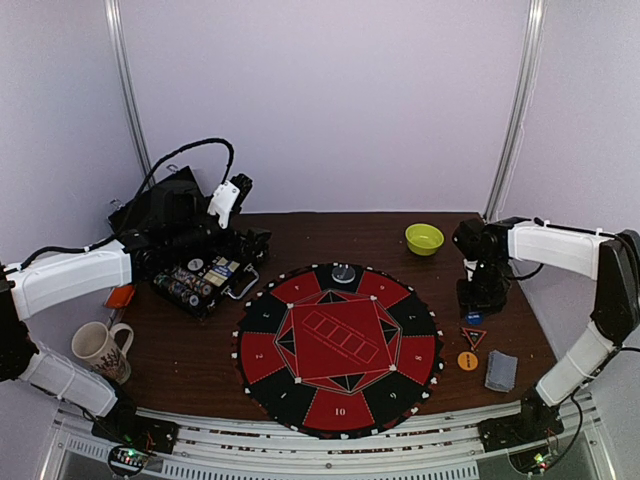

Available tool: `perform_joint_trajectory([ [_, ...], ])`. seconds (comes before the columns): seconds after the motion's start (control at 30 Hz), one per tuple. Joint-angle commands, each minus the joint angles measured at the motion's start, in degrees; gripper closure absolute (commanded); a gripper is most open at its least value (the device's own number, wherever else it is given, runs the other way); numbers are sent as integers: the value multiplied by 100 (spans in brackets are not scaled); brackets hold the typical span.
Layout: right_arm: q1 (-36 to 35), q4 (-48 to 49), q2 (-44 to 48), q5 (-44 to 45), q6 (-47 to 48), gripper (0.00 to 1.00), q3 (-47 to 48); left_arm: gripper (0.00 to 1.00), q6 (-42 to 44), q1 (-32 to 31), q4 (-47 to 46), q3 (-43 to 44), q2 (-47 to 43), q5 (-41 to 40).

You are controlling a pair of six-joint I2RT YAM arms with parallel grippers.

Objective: Distribute texas hold em gaming equipment
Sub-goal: Pick up the small blind button from the center of the board, then place the small blind button at position7.

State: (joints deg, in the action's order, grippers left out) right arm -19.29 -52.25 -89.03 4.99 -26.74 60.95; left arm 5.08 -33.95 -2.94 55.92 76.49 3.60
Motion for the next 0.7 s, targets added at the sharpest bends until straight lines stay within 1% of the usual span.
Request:
perform_joint_trajectory([
  [0.0, -379, -359, 90, -16, -14, 68, 422, 2, 31, 15, -214, 7, -56, -26],
  [0.17, -794, -435, -99, -33, -8, 68, 774, 2, 5, 20, -218, 24, -2, -18],
  [0.37, -1073, -411, -259, -76, -18, 68, 866, 2, 4, 21, -244, 5, -2, -54],
  [0.5, -1130, -293, -322, -241, 203, 68, 902, 2, 43, 27, -271, -11, 41, -178],
  [0.67, -1130, -312, -470, -188, 651, 68, 1064, 2, 108, 25, -351, -32, 50, -212],
])
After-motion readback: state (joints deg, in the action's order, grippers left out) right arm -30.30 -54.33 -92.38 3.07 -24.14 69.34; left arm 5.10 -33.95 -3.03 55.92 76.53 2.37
